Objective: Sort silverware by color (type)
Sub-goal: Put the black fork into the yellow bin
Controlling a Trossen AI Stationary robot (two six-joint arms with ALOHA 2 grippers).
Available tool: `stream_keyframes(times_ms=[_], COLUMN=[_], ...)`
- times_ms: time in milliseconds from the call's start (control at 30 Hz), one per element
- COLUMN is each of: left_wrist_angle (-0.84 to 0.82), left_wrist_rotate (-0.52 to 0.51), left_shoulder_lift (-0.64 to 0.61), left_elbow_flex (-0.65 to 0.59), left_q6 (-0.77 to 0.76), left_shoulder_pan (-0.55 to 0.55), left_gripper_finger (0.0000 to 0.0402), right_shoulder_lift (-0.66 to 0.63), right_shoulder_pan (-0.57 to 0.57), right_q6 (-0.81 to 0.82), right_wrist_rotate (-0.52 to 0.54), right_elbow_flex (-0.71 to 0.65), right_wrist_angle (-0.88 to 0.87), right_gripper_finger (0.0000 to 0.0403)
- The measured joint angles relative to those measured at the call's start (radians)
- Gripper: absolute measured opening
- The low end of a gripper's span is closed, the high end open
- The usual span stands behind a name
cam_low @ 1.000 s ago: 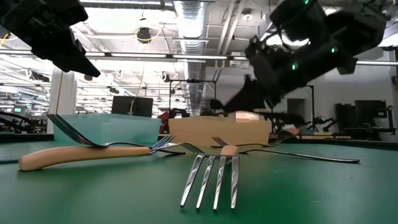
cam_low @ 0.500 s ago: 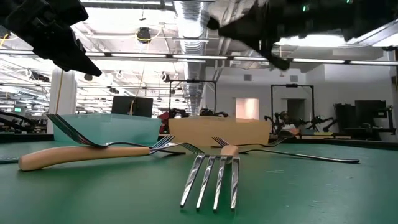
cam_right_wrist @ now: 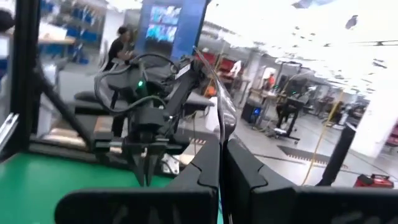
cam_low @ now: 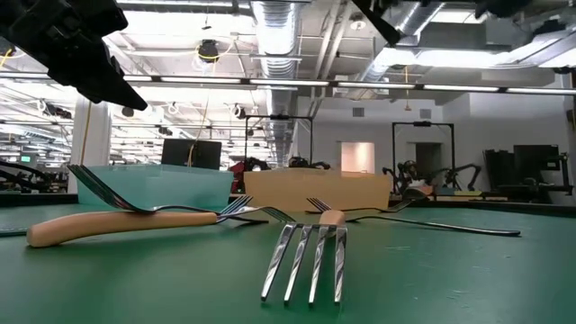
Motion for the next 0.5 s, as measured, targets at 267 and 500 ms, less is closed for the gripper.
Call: stream_keyframes(times_ms=[267, 500], left_wrist_angle=[-0.001, -0.001], left_wrist_rotate=[-0.018, -0.019], left_shoulder_lift=[0.000, 0.000], left_elbow_flex=[0.000, 0.000], left_q6=[0.015, 0.026], left_shoulder_pan=[0.000, 0.000], left_gripper_finger=[0.0025, 0.0025], right_shoulder_lift=[-0.014, -0.014], right_shoulder_pan=[-0.172, -0.302], right_q6=[-0.049, -0.093], right_wrist_rotate=[-0.177, -0.205], right_elbow_flex=[0.212, 0.284], right_wrist_angle=[-0.473, -0.706], right_gripper_finger=[0.0029, 0.0028])
